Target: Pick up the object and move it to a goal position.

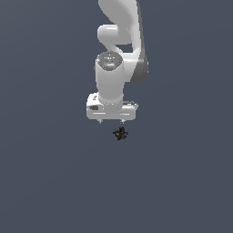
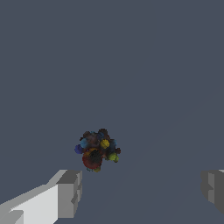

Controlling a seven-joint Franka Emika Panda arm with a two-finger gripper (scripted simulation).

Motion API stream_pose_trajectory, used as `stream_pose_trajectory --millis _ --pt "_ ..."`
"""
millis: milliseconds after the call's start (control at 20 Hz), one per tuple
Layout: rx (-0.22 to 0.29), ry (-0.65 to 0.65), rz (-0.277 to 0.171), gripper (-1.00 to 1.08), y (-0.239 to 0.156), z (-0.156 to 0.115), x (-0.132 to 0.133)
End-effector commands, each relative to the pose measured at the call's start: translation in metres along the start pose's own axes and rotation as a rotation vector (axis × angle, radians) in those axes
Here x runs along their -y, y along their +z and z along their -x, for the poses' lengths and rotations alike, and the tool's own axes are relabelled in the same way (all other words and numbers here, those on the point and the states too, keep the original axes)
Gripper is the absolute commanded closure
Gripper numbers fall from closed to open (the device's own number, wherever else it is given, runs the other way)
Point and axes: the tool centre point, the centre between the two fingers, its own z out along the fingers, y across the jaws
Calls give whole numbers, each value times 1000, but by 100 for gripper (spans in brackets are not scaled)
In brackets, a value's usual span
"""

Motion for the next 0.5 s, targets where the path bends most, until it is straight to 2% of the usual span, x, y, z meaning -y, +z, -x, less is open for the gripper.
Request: stream_pose_trajectory --millis 0,150,450 --pt "0 0 0 -92 0 0 0" --pt "4 4 3 -92 1 1 -5" --pt "26 28 19 -92 8 7 -33"
